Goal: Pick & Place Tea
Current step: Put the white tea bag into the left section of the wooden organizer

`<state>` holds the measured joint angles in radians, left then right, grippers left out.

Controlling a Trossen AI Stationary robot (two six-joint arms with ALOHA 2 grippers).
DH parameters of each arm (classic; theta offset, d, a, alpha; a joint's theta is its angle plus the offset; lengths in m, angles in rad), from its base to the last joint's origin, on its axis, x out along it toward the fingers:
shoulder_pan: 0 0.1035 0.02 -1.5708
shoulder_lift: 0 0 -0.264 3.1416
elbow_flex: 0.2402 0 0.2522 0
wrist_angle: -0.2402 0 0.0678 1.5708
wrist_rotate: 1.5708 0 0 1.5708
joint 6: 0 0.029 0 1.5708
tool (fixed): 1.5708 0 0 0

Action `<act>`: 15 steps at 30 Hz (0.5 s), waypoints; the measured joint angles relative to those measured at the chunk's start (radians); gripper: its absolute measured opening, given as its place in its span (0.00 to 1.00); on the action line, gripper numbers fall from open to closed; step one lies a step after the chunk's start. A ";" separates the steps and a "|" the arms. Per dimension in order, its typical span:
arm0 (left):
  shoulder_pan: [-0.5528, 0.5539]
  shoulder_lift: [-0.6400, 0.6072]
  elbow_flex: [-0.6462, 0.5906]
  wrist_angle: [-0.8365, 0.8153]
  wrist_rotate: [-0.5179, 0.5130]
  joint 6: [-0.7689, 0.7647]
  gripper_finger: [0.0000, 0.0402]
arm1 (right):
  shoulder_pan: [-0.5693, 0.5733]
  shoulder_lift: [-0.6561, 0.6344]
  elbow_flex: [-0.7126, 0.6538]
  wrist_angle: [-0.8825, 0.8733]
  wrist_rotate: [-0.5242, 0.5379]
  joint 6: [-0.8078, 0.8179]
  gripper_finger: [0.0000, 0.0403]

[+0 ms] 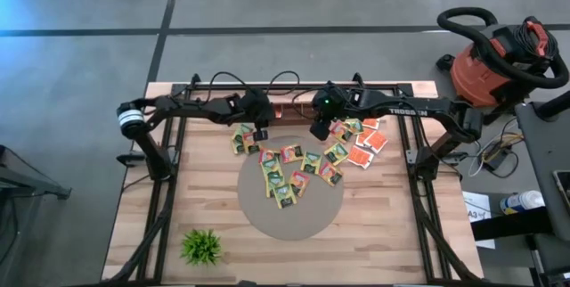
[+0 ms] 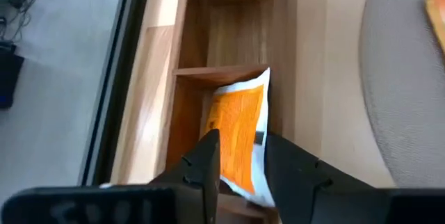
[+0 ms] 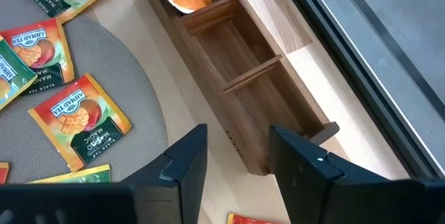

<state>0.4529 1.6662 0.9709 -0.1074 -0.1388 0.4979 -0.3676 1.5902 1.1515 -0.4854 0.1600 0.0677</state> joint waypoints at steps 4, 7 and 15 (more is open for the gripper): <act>0.019 0.033 0.026 -0.002 0.024 0.006 0.20 | 0.000 0.000 0.000 0.000 0.000 0.000 0.35; 0.029 0.053 0.046 -0.005 0.023 0.008 0.16 | 0.000 0.000 0.000 -0.001 0.000 0.000 0.34; 0.056 0.052 0.109 -0.009 0.010 0.078 0.04 | 0.000 0.000 0.000 -0.002 0.000 0.000 0.35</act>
<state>0.5084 1.7184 1.0798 -0.1159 -0.1286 0.5762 -0.3676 1.5902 1.1515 -0.4870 0.1604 0.0673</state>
